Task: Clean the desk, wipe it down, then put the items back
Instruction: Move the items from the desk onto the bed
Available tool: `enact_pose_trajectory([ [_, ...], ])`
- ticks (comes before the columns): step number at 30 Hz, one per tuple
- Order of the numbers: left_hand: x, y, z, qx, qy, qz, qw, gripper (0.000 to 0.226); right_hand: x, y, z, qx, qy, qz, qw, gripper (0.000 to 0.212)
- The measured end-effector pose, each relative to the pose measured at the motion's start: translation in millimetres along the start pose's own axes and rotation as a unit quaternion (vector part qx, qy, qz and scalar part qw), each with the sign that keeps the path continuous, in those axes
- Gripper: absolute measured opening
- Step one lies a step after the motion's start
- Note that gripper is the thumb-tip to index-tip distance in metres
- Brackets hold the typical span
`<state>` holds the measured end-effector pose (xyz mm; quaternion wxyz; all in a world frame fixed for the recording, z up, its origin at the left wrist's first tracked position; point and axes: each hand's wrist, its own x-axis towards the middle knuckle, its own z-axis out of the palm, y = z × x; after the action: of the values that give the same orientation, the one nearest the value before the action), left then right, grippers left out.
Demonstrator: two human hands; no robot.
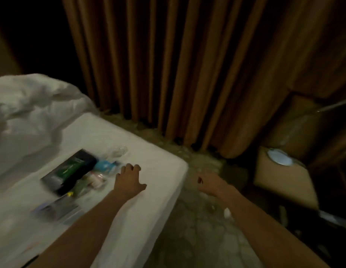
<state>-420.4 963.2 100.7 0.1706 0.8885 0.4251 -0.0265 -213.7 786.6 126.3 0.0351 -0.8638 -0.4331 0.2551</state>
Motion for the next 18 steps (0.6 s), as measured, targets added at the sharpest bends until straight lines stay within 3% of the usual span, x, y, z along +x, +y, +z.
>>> enact_pose_trajectory([
  [4,11,145,15,0.027,0.004,0.124,0.992,0.066,-68,119,-45,0.043,0.069,0.075,0.994,0.008],
  [9,0,308,42,0.044,-0.036,0.265,0.963,0.068,-168,245,-71,0.065,0.114,0.201,0.971,0.013],
  [13,-12,417,62,0.085,-0.044,0.350,0.932,0.064,-232,328,-68,0.111,0.171,0.282,0.938,0.019],
  [18,-24,524,102,0.143,-0.072,0.420,0.893,0.064,-297,413,-54,0.169,0.163,0.358,0.904,0.015],
])
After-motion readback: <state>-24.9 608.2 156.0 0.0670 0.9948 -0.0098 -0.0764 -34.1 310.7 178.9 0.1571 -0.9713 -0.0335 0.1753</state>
